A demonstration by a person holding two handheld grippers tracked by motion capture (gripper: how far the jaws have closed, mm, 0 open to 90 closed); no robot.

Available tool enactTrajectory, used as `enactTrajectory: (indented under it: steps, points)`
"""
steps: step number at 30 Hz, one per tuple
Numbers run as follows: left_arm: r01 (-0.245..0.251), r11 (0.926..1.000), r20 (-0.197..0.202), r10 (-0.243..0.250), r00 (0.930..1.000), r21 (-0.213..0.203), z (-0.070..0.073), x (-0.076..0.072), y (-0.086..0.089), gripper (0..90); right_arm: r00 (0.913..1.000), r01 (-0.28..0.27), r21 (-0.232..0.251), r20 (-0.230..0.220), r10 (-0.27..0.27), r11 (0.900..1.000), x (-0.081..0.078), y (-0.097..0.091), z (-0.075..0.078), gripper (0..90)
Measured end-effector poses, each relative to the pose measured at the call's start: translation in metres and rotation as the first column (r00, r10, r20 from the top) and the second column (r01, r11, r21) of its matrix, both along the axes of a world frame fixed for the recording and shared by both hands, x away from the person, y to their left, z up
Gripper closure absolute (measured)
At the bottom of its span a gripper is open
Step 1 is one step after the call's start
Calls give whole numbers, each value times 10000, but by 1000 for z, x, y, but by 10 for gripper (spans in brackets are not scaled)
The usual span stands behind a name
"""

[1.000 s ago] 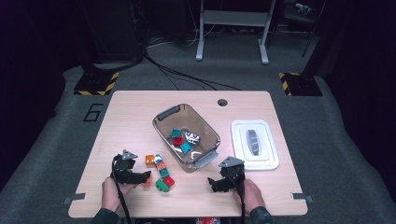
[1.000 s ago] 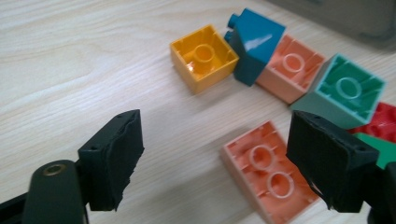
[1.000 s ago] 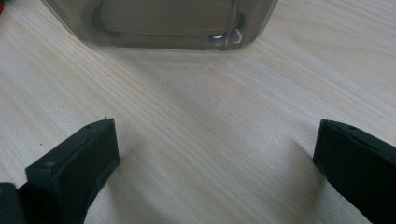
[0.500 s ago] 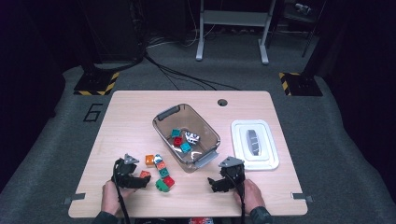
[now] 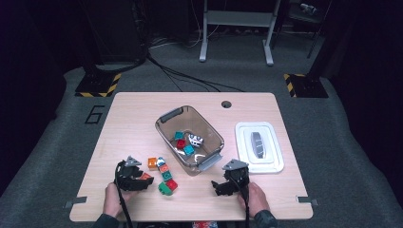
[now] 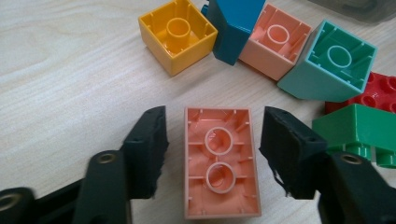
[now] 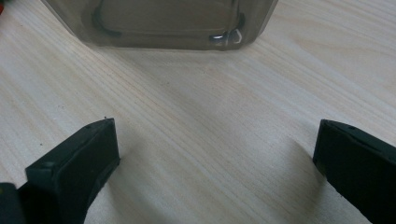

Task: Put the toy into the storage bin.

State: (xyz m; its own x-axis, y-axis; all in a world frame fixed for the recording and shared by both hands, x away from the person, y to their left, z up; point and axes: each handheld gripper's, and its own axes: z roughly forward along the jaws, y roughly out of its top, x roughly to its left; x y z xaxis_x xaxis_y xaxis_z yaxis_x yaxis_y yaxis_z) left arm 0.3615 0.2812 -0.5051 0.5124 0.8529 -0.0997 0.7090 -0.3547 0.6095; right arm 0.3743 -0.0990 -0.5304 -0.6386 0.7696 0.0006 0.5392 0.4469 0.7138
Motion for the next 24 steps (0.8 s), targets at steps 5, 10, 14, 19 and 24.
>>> enactTrajectory:
  steps: [5, 10, 14, 19, 24]
  points:
    - [89, 9999, 207, -90, 9997, 51, 0, -1, 1, 574, 10000, -1, -1, -1, 1, 10000, 0, 0, 0, 0]
    - [-186, 9991, 342, 199, 9992, -389, 4, -1, 7, 591, 10000, -2, 3, -1, 2, 10000, 0, 0, 0, 0]
    - [-158, 9992, 401, 173, 9990, -368, 12, 2, 12, 592, 10000, -57, 2, -3, 57, 10000, 0, 0, 0, 0]
    - [-267, 9989, 553, 288, 9981, -384, 18, 9, 12, 591, 9999, 63, 68, -126, -62, 10000, -1, 1, 0, 0]
    - [-84, 9999, 691, 94, 9976, -142, 33, 14, 15, 591, 10000, 17, 36, -19, -17, 10000, 1, 1, 0, 0]
